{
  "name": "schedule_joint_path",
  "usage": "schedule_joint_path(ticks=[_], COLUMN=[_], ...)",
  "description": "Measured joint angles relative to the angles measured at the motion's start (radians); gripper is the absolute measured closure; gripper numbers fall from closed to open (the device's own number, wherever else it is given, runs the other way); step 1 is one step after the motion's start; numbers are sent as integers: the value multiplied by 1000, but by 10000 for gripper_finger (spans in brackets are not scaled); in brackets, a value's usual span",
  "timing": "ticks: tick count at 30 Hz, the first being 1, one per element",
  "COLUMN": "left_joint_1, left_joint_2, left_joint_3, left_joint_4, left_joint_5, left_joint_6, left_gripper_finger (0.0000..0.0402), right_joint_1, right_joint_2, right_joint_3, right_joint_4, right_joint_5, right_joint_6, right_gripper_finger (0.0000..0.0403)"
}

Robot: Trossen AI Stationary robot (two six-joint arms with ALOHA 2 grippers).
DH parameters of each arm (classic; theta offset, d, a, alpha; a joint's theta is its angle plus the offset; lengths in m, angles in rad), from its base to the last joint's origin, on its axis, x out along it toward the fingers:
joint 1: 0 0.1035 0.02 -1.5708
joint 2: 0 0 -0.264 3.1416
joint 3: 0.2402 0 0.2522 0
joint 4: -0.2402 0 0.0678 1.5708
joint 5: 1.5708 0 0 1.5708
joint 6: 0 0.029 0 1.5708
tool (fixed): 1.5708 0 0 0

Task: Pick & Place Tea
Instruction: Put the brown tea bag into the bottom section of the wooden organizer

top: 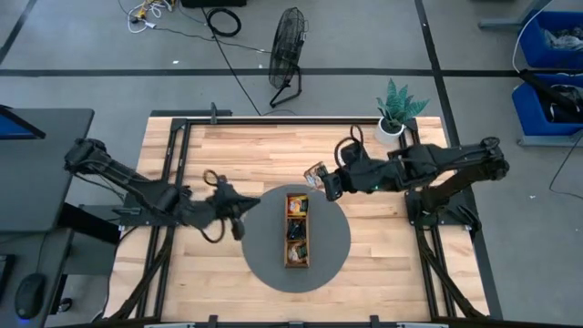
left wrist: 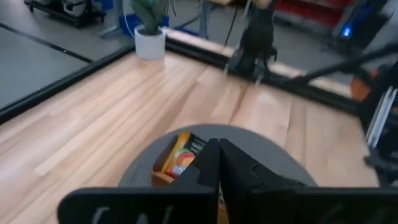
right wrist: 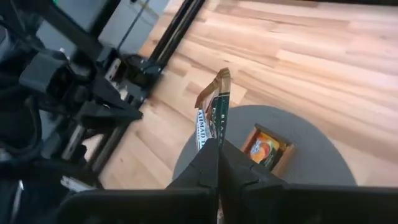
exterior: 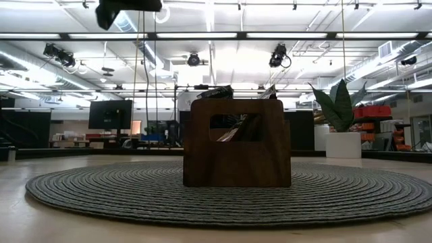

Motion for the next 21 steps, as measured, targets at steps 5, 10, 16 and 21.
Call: schedule_joint_path(ticks=[5,10,16,21], left_joint_1=[1,4,4,4], left_joint_2=[-155,-277,-378,-455], left_joint_3=[-78,-103,-104,-104], left_joint_4=[12,8,5,-9], left_joint_5=[-1,-9,-11,-27], left_joint_6=[21,94,188,261], left_gripper_finger=[398,392,395,397], right_joint_1=[76,139,195,230], right_joint_2=[17,80,182,270], right_joint_3=[-9,-10,-10,-10], right_joint_4=[-18,-26,-34,-20], right_joint_5=[111,162,179,151], right_joint_6=[169,296,451,570], right_gripper_finger=[403,403,403,403])
